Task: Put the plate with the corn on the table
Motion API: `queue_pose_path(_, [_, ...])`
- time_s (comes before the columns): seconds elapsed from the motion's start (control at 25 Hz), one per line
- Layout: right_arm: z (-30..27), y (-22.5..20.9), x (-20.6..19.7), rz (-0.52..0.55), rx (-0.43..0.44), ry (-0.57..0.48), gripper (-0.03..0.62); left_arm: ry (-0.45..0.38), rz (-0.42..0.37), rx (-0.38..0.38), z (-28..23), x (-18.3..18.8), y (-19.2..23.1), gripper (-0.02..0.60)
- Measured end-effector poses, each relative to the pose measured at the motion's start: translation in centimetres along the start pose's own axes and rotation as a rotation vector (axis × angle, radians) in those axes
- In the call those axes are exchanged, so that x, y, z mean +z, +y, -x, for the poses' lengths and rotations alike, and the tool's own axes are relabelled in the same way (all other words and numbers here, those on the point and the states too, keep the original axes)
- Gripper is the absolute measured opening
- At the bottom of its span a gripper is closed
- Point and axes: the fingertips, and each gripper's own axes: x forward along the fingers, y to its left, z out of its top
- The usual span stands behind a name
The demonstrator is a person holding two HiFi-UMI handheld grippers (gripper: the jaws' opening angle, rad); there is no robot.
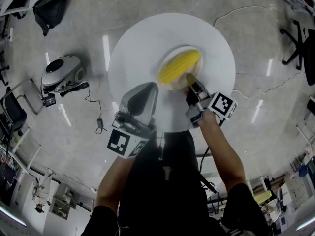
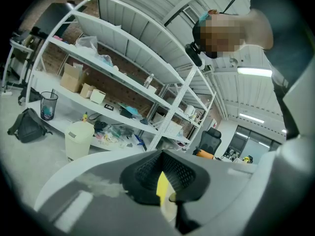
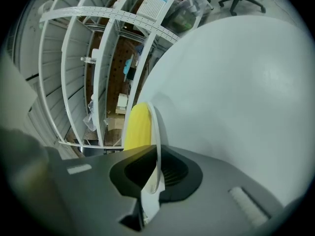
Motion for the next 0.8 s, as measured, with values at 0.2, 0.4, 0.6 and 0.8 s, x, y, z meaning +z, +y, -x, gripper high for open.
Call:
queue_pose_path(0.2, [-0.6,1.8,-0.1,0.034,0.076,-0.003,0.042,-0.001,0.004,-0.005,0.2,-0.2,-0.2,0.005])
queue_pose_path(0.4, [-0.7,2.4,0.0,0.085,0.064,0.020,0.108,-0.001,0.010,-0.013,0.3,-0.3,-0.3,0.005])
queue_pose_path(0.6, [-0.7,2.8,-0.1,0.134,0.061,0.047,0.150,0.000,0.013,-0.014,0.4,-0.4,-0.1,0.005])
queue_pose_path(0.8, [-0.5,3.2,-0.1,0.155,0.065,0.072,0.186,0.000,0.010,-0.010,0.4,-0.3,-0.2,0.005])
